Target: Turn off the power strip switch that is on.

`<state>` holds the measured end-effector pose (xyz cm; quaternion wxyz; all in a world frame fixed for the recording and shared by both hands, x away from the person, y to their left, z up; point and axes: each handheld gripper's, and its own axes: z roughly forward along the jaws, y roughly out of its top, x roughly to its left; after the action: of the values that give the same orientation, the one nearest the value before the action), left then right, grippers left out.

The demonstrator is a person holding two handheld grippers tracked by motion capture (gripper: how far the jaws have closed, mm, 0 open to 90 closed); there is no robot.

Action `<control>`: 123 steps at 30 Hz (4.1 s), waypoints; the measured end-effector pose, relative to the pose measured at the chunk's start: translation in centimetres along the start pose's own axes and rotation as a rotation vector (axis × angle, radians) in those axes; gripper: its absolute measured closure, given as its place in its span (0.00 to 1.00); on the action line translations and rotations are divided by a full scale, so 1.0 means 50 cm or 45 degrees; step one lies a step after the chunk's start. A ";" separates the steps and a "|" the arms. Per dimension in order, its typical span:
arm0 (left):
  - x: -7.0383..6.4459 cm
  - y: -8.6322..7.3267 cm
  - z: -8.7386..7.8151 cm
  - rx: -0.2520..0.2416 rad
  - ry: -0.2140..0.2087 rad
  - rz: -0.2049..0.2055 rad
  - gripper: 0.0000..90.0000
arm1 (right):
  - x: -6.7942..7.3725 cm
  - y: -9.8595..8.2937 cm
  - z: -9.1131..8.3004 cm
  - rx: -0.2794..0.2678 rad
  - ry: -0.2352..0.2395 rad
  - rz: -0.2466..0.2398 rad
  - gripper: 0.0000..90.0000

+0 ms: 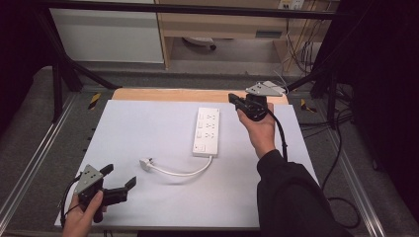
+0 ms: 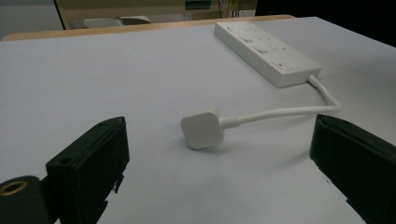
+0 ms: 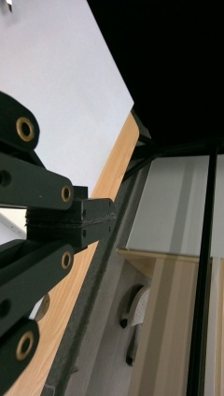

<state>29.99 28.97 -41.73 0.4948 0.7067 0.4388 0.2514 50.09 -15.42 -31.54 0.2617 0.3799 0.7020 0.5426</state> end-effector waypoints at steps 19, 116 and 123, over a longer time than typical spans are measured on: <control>0.002 0.000 0.001 -0.001 0.002 -0.002 0.05 | 0.013 -0.023 0.092 0.033 -0.005 0.026 1.00; 0.000 0.003 0.002 -0.006 -0.014 0.025 0.05 | 0.030 -0.130 0.290 0.309 -0.053 -0.028 1.00; -0.001 0.003 0.002 -0.007 -0.015 0.028 0.05 | 0.033 -0.139 0.297 0.320 -0.047 -0.021 1.00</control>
<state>30.10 28.85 -41.61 0.4966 0.7115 0.4273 0.2539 58.97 -6.56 -42.19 0.2294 0.4138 0.7626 0.4411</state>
